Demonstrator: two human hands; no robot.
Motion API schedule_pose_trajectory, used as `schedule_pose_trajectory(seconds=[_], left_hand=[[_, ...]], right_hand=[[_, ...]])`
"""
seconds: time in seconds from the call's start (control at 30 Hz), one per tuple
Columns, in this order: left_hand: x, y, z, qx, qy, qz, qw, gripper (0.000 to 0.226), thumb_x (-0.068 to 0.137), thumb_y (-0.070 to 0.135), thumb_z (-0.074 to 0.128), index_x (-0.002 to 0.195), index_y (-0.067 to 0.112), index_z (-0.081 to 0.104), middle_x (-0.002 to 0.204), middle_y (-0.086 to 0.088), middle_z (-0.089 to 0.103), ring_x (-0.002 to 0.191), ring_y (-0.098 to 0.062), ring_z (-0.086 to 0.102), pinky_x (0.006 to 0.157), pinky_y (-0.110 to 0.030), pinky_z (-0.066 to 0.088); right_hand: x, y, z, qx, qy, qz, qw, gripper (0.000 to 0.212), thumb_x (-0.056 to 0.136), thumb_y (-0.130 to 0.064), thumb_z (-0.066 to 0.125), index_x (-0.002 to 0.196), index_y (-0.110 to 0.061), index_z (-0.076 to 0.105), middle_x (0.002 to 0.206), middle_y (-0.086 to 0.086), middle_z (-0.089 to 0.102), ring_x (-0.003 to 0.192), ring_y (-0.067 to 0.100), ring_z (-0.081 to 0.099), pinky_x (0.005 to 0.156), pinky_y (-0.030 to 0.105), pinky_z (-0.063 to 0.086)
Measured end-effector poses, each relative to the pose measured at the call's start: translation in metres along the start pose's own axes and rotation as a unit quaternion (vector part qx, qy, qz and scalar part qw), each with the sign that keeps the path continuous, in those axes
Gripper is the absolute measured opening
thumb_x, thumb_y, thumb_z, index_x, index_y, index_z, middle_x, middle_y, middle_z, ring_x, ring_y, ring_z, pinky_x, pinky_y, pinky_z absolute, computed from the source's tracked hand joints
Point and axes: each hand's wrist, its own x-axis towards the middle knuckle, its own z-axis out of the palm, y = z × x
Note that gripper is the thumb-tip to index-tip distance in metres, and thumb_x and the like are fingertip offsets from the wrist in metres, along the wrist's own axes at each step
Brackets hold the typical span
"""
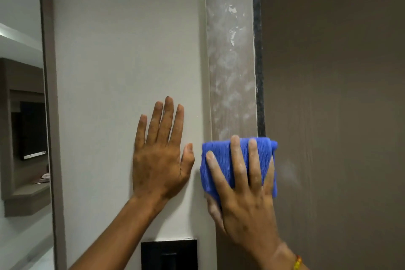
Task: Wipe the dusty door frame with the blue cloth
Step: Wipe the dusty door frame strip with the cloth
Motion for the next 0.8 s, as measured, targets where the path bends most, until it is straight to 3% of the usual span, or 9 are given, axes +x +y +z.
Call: schedule_pose_trajectory(seconds=[0.2,0.4,0.57,0.7,0.8], left_hand=[[0.000,-0.001,0.001,0.009,-0.010,0.001,1.000,0.069,0.088,0.039,0.031,0.147,0.012,0.009,0.157,-0.011,0.006,0.146,-0.025,0.002,0.118,-0.047,0.009],[0.000,0.000,0.000,0.008,-0.005,0.003,1.000,0.068,0.089,0.040,0.029,0.147,0.012,0.010,0.157,-0.012,0.008,0.146,-0.025,0.005,0.118,-0.047,0.009],[0.000,0.000,0.000,0.008,0.001,0.004,1.000,0.068,0.088,0.039,0.031,0.147,0.011,0.012,0.157,-0.012,0.010,0.145,-0.025,0.006,0.117,-0.048,0.011],[0.000,0.000,0.001,0.004,-0.002,0.006,1.000,0.069,0.086,0.037,0.033,0.147,0.011,0.012,0.156,-0.013,0.011,0.145,-0.026,0.006,0.117,-0.047,0.010],[0.009,-0.004,-0.003,-0.001,0.001,0.009,1.000,0.069,0.086,0.036,0.033,0.147,0.011,0.011,0.156,-0.011,0.008,0.145,-0.023,0.004,0.118,-0.044,0.007]], right_hand=[[0.075,0.008,-0.016,-0.002,0.010,0.036,0.999,0.065,0.089,-0.051,0.034,0.148,-0.026,0.019,0.155,0.017,0.013,0.142,0.040,0.005,0.107,0.069,0.014],[0.037,-0.007,-0.006,0.012,0.010,0.051,0.999,0.071,0.086,-0.051,0.037,0.148,-0.025,0.014,0.154,0.016,0.010,0.143,0.038,-0.001,0.109,0.065,0.005],[0.036,-0.001,-0.003,0.010,0.014,0.017,1.000,0.073,0.082,-0.051,0.039,0.147,-0.028,0.017,0.152,0.014,0.014,0.143,0.034,-0.009,0.107,0.065,0.009],[0.097,0.011,-0.015,0.005,0.041,0.018,0.999,0.070,0.082,-0.047,0.044,0.145,-0.026,0.025,0.153,0.016,0.019,0.140,0.037,0.008,0.107,0.067,0.011],[0.111,0.008,-0.022,0.028,0.034,0.046,0.998,0.067,0.085,-0.046,0.043,0.146,-0.026,0.025,0.155,0.015,0.022,0.141,0.037,0.008,0.109,0.066,0.011]])
